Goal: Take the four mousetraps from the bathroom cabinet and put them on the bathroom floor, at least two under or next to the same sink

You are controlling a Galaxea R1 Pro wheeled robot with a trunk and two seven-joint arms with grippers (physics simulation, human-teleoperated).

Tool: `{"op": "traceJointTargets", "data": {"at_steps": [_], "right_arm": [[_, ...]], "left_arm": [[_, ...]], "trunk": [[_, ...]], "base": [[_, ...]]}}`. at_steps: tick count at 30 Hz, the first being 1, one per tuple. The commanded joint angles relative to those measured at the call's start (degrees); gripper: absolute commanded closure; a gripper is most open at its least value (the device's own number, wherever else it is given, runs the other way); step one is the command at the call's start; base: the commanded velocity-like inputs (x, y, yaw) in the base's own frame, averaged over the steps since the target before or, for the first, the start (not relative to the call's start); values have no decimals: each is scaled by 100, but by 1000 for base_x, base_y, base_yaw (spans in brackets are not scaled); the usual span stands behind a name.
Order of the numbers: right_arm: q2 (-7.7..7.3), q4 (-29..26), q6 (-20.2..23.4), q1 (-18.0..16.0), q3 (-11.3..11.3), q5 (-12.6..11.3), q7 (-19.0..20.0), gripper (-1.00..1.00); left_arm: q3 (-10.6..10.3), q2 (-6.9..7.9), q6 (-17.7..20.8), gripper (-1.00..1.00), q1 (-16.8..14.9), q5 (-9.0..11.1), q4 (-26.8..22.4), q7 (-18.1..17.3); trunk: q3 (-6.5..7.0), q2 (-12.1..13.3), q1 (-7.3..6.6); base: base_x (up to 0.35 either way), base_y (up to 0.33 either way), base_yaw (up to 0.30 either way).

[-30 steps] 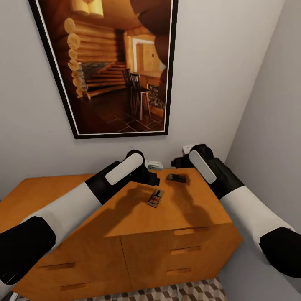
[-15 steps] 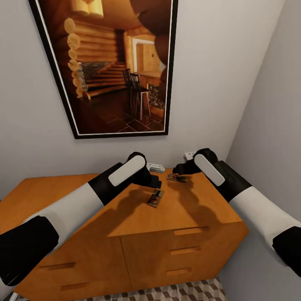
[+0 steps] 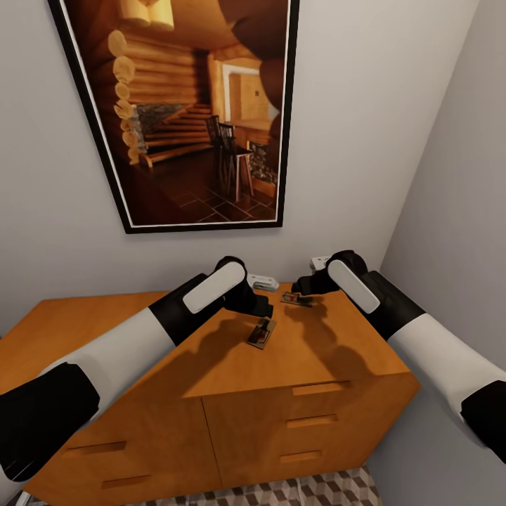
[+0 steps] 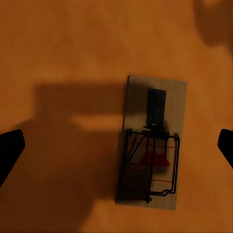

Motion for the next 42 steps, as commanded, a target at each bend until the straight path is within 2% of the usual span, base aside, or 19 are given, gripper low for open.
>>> {"op": "traceJointTargets", "data": {"at_steps": [1, 6, 18, 31, 42], "right_arm": [[-7, -7, 0, -8, 23, -60, -58, -100], [-8, -7, -1, -8, 28, -62, -57, -100], [-2, -8, -2, -1, 42, -62, -58, -100], [2, -7, -2, 1, 58, -62, -57, -100], [1, -7, -2, 1, 53, -62, -57, -100]], "left_arm": [[-12, 2, 4, -100, 0, 56, -1, 53], [-86, 0, 4, -100, 16, 55, -2, 11], [-699, -3, -26, -100, 24, 41, 2, -177], [-854, -4, -36, -100, 38, 46, -2, -573], [-1080, -4, -100, -100, 42, 41, 0, -842]], "trunk": [[-7, -4, 0], [-7, -4, 0], [-7, -4, 0], [-7, -4, 0], [-7, -4, 0]], "base": [[0, 0, 0], [0, 0, 0], [0, 0, 0], [0, 0, 0], [0, 0, 0]]}}
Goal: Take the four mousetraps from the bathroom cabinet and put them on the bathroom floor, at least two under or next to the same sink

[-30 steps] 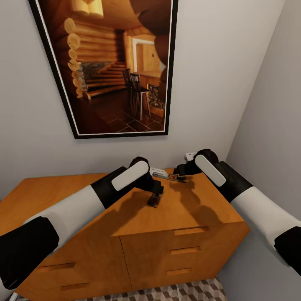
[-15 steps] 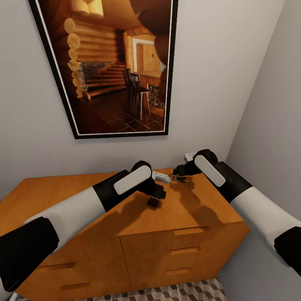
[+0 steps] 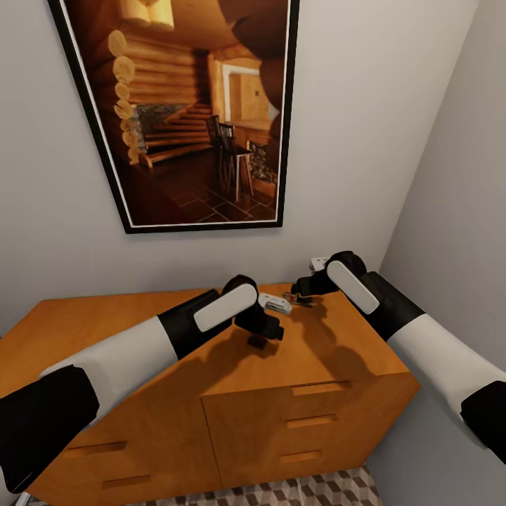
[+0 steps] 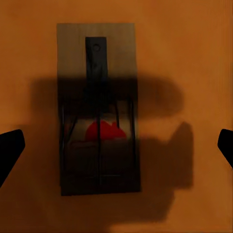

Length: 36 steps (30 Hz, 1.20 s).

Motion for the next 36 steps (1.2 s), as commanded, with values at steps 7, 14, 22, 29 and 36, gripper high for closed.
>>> {"op": "traceJointTargets", "data": {"at_steps": [7, 14, 22, 29, 36], "right_arm": [[-2, -7, 2, -8, 22, -59, -59, -100], [-2, -7, -5, -2, 20, -59, -62, -100], [-3, -7, -7, 0, 20, -59, -62, -100], [2, -11, -7, 6, 20, -59, -63, -100], [2, -14, -7, 9, 20, -59, -62, -100]], "left_arm": [[-82, 1, -17, -100, -8, 56, -4, 30], [-97, 6, -19, -100, -8, 49, -2, 25], [-101, 10, -19, -100, -8, 46, 68, 24], [-105, 19, -21, -100, -8, 46, 267, 19], [-119, 32, -21, -100, -8, 52, 317, 2]], "trunk": [[-7, -4, 0], [-7, -4, 0], [-7, -4, 0], [-7, -4, 0], [-7, -4, 0]], "base": [[0, 0, 0], [0, 0, 0], [0, 0, 0], [0, 0, 0], [0, 0, 0]]}}
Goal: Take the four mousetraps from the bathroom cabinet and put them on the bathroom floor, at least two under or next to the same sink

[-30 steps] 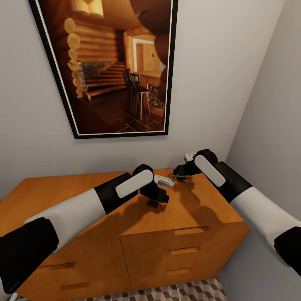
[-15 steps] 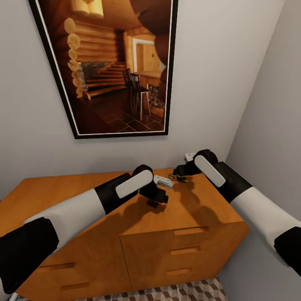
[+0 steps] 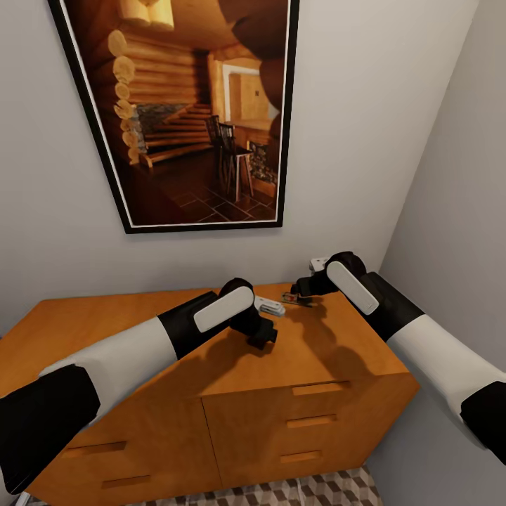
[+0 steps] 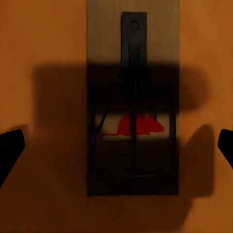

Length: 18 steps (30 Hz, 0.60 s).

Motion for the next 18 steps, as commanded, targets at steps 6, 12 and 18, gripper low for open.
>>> {"op": "traceJointTargets", "data": {"at_steps": [6, 12, 18], "right_arm": [[-6, -14, 1, -7, 20, -59, -60, -100], [-6, -17, 1, -6, 20, -59, -61, -100], [-6, -15, 1, -4, 20, -59, -62, -100]], "left_arm": [[-195, -4, -30, -100, -8, 53, 56, -169], [-502, -6, -181, -100, -8, 47, 139, -492], [-733, -14, -379, -100, -8, -40, 197, -742]], "trunk": [[-7, -4, 0], [-7, -4, 0], [-7, -4, 0]], "base": [[0, 0, 0], [0, 0, 0], [0, 0, 0]]}}
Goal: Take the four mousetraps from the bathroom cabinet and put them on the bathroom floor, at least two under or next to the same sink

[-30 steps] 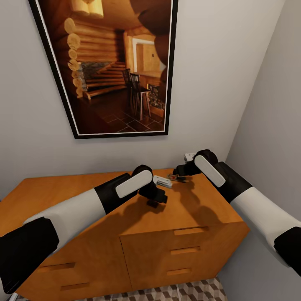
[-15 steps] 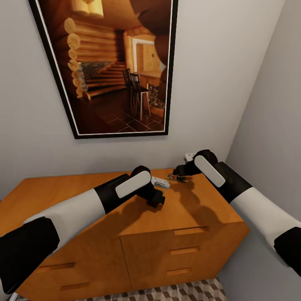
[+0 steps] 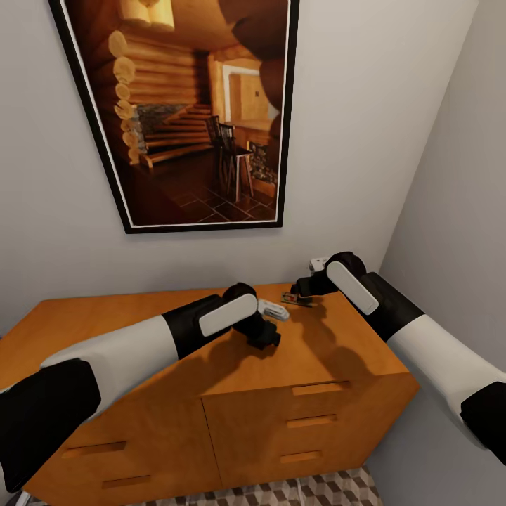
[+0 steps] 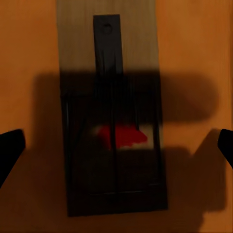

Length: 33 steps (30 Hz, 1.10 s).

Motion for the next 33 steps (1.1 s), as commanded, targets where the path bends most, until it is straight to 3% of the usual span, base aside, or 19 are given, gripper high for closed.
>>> {"op": "traceJointTargets", "data": {"at_steps": [1, 14, 33], "right_arm": [[-7, -8, 1, -6, 20, -59, -58, -100], [-3, -1, 1, -4, 20, -59, -57, -100], [1, 1, 1, -2, 20, -59, -58, -100]], "left_arm": [[-27, 0, -57, -100, 181, 109, 9, 30], [-88, -1, -113, -100, 181, -147, 23, -349], [-98, 37, -166, -100, 181, -172, 125, -390]], "trunk": [[-8, -2, 2], [-8, -2, 2], [-8, -2, 2]], "base": [[0, 0, 0], [0, 0, 0], [0, 0, 0]]}}
